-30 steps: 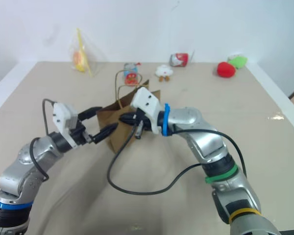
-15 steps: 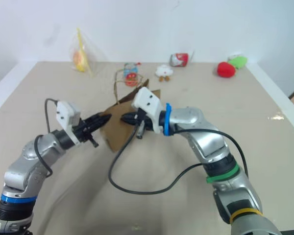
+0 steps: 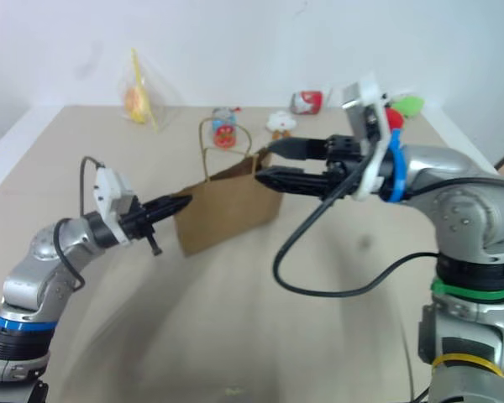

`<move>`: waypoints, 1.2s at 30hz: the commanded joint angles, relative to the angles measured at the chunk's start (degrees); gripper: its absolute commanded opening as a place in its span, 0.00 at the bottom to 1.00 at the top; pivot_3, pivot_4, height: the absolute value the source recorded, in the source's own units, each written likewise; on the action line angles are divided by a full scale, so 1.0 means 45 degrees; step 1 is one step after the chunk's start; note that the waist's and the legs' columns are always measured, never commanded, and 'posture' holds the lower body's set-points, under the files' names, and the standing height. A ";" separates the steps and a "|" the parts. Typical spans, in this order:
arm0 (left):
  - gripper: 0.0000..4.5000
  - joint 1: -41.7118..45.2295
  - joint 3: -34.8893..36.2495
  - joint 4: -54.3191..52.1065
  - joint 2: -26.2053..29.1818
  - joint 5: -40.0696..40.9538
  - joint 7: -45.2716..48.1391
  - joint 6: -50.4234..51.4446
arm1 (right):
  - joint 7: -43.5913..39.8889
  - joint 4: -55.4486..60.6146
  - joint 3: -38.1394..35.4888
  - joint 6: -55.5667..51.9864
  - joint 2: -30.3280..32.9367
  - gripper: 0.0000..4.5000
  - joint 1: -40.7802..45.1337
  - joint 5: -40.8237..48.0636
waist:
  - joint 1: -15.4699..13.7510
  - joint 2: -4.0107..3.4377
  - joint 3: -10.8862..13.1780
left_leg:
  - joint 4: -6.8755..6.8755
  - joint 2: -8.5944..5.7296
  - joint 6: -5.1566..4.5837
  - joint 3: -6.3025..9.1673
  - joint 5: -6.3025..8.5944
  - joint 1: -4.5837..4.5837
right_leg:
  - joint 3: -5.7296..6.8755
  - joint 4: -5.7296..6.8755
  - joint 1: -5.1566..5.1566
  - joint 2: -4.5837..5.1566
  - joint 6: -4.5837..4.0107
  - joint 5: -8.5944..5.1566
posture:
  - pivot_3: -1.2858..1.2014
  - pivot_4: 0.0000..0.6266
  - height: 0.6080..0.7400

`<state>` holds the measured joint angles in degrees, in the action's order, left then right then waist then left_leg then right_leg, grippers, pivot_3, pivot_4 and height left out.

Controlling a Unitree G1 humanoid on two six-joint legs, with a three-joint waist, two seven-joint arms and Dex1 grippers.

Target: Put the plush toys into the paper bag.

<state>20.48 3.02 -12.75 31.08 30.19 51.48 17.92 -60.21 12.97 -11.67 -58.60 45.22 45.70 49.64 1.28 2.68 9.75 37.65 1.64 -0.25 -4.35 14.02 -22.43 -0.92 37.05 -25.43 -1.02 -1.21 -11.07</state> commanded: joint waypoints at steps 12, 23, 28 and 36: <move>0.00 0.0515 -0.0413 -0.0296 0.1179 0.1282 0.4435 -0.0666 | -0.2834 -0.0620 0.0108 0.1995 0.3093 0.99 -0.0485 -0.0968 | 0.0014 -0.0006 0.0003 | -0.0011 0.0000 -0.0014 -0.0010 0.0016 -0.0005 | -0.0007 -0.0011 -0.0006 0.0002 -0.0004 -0.0017 | 0.52 0.24 1.00; 0.06 0.0818 -0.0766 0.1132 0.1482 0.0194 0.5130 -0.1517 | -0.2629 -0.0364 0.0256 0.2193 0.3037 1.00 -0.0701 -0.1002 | 0.0001 -0.0007 0.0004 | -0.0010 0.0003 -0.0014 -0.0007 0.0015 0.0004 | -0.0004 -0.0006 -0.0004 -0.0001 -0.0004 -0.0017 | 0.52 0.24 1.00; 0.32 0.0864 -0.0006 0.0222 0.1998 0.0741 0.4778 -0.0876 | -0.2519 -0.0434 0.0157 0.2284 0.3059 1.00 -0.0935 -0.1038 | 0.0003 -0.0007 0.0004 | -0.0010 0.0002 -0.0014 -0.0008 0.0015 -0.0001 | -0.0003 -0.0007 -0.0005 0.0003 -0.0004 -0.0017 | 0.52 0.24 1.00; 0.94 0.0992 0.2705 -0.1304 0.2304 0.3539 0.0470 0.2957 | -0.2199 -0.1557 -0.0018 0.3290 0.3042 1.00 -0.1748 -0.1953 | 0.0000 -0.0011 0.0009 | -0.0010 0.0003 -0.0013 -0.0004 0.0015 -0.0004 | 0.0000 -0.0007 -0.0007 0.0009 0.0001 -0.0020 | 0.52 0.24 1.00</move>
<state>23.00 7.06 -16.89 41.58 39.44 66.45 22.57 -71.07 9.48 -9.37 -48.08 58.48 39.69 43.99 1.28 2.63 9.79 37.61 1.65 -0.31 -4.37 14.09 -22.44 -0.92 37.02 -25.45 -0.98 -1.21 -11.16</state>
